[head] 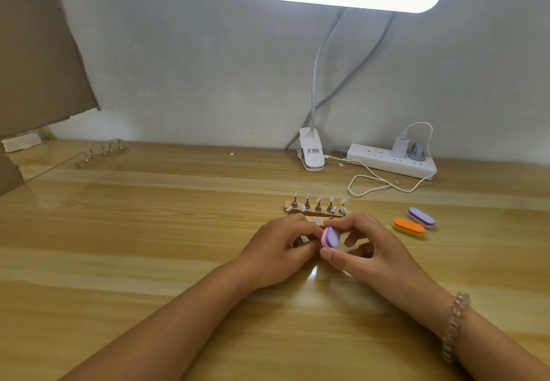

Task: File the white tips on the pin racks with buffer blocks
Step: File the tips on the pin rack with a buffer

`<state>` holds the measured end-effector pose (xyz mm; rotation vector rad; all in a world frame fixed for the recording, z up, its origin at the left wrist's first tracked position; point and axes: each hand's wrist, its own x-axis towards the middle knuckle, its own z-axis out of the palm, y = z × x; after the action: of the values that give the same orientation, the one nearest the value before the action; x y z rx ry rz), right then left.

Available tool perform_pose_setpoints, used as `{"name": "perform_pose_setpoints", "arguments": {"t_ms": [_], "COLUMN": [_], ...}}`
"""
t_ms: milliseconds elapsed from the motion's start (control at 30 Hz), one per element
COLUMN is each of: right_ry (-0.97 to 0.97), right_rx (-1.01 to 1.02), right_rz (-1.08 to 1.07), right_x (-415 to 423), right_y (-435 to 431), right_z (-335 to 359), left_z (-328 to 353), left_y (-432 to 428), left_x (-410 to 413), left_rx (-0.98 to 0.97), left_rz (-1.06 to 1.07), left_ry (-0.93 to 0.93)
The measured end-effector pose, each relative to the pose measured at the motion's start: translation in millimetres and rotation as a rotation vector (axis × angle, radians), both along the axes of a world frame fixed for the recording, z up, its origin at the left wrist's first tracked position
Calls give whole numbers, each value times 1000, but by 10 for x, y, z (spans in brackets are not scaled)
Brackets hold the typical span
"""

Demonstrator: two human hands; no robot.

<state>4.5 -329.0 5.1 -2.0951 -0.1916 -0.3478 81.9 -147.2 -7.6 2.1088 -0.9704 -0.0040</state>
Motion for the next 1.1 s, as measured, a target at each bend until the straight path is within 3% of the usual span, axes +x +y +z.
{"name": "perform_pose_setpoints", "arguments": {"t_ms": [200, 500, 700, 867, 1100], "right_ry": [24, 13, -18, -133, -92], "right_rx": [115, 117, 60, -135, -90], "right_rz": [-54, -20, -135, -137, -179], "right_x": [46, -8, 45, -6, 76], "right_y": [11, 20, 34, 32, -13], "right_z": [-15, 35, -5, 6, -35], "left_z": [5, -3, 3, -2, -6], "left_y": [-8, -13, -19, -5, -15], "left_x": [1, 10, 12, 10, 23], "left_rx": [8, 18, 13, -19, 9], "left_rz": [7, 4, -12, -21, -21], "left_ry": [26, -4, 29, 47, 53]}}
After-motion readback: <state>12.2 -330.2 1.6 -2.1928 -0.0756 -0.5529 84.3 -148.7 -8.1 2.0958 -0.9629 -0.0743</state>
